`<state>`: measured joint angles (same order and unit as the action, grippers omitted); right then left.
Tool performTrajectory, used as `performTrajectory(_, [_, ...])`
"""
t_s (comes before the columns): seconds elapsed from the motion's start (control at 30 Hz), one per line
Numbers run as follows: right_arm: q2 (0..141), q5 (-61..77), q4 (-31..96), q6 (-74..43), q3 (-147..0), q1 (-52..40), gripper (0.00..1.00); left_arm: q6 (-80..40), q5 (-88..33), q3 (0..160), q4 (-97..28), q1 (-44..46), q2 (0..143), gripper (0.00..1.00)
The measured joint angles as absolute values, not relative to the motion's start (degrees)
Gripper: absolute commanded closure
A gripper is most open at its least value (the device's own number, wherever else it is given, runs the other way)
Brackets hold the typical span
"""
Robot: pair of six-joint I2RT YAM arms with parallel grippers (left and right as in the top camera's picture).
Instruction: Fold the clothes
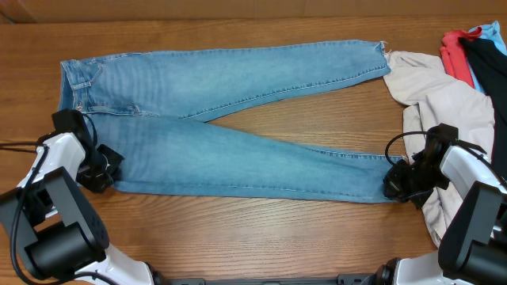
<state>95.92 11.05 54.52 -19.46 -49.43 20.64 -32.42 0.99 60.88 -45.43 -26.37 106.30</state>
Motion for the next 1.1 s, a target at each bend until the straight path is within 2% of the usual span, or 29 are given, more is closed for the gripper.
performTrajectory(0.37, [95.9,10.2,54.6,-19.5,-49.4,20.6,0.96,-33.1,-8.5,58.4,-43.0,-31.4,105.1,0.96])
performTrajectory(0.9, [95.9,10.0,54.7,-19.5,-49.4,20.6,0.96,-32.5,-16.6,44.8,-28.7,-34.6,96.1,0.96])
performTrajectory(1.0, [95.9,9.8,54.7,-19.5,-49.4,20.6,0.96,-32.7,-20.7,39.6,-30.1,-34.8,91.5,0.96])
performTrajectory(1.1, [95.9,9.8,54.7,-19.5,-49.4,20.6,0.96,-33.1,-24.0,34.6,-38.3,-37.1,86.0,0.96])
